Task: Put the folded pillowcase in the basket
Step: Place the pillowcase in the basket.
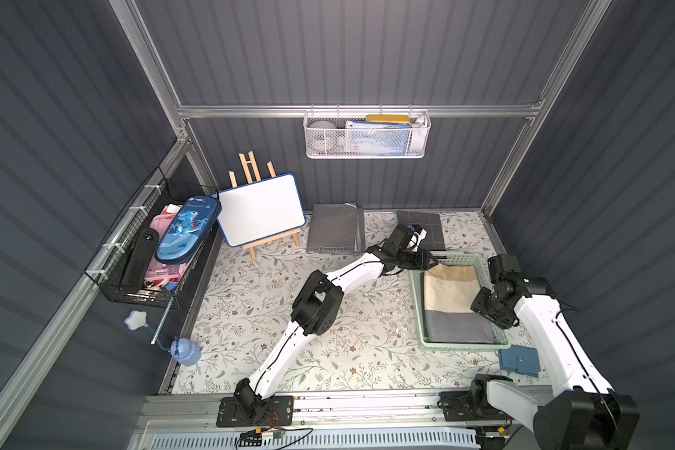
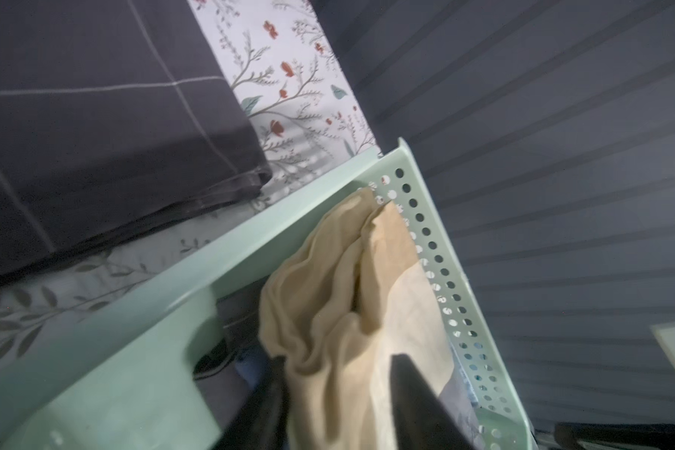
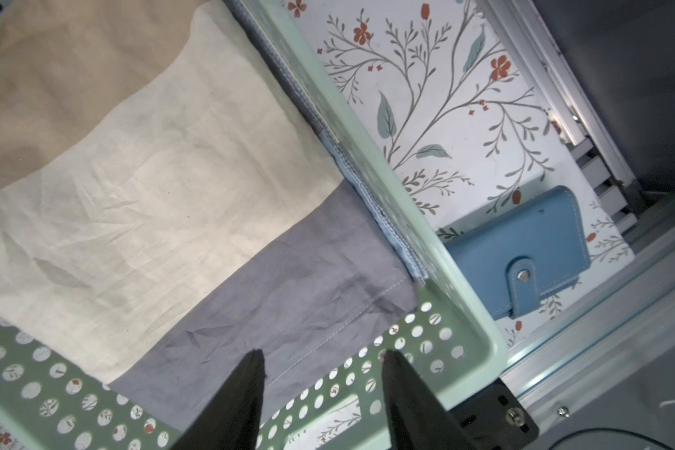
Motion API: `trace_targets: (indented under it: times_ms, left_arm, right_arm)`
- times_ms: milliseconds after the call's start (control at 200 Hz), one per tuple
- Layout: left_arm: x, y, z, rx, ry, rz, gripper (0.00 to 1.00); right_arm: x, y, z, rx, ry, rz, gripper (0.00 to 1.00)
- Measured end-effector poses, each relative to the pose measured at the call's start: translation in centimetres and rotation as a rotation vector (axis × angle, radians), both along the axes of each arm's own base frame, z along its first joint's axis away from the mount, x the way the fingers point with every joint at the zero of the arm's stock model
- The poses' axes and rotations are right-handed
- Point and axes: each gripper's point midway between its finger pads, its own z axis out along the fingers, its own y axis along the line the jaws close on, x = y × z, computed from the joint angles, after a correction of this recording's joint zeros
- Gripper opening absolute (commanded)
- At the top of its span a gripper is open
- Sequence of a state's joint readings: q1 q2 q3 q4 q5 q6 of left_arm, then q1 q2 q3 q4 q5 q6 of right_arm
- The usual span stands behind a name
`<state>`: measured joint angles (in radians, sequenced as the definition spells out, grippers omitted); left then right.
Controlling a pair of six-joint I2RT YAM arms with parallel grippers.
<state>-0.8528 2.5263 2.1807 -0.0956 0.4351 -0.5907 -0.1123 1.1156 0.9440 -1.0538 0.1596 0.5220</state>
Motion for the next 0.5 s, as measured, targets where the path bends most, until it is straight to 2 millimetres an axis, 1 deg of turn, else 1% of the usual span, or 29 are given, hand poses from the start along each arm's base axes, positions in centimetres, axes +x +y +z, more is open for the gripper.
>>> trace_targets:
  times_ms: [15,90,205,305,385,500]
  left_arm:
    - [0.0,0.0,0.3,-0.005,-0.006,-0.001,0.99]
    - [-0.2,0.1,1.3,-0.016,-0.022,-0.004,0.99]
    - [-0.5,0.9,1.2,0.008,-0.018,0.012,1.0]
    - [-0.4,2.2,1.5,0.052,-0.021,0.065,0.99]
    - [0.0,3.6,3.3,0.078,-0.046,0.127,1.0]
    - [-0.1,5.6,7.1,0.071,-0.099,0.201,0.99]
  right_arm:
    - [0.0,0.0,0.0,-0.002,0.0,0.0,0.57]
    - [0.0,-0.1,0.1,-0.008,-0.002,-0.002,0.57]
    - [0.1,-0.2,0.5,-0.012,-0.027,-0.001,0.57]
    - [0.1,0.0,0.9,-0.008,-0.052,0.005,0.57]
    - [0.1,0.3,1.2,0.008,-0.071,0.013,0.56]
    - [0.3,0.8,1.8,0.032,-0.101,0.022,0.56]
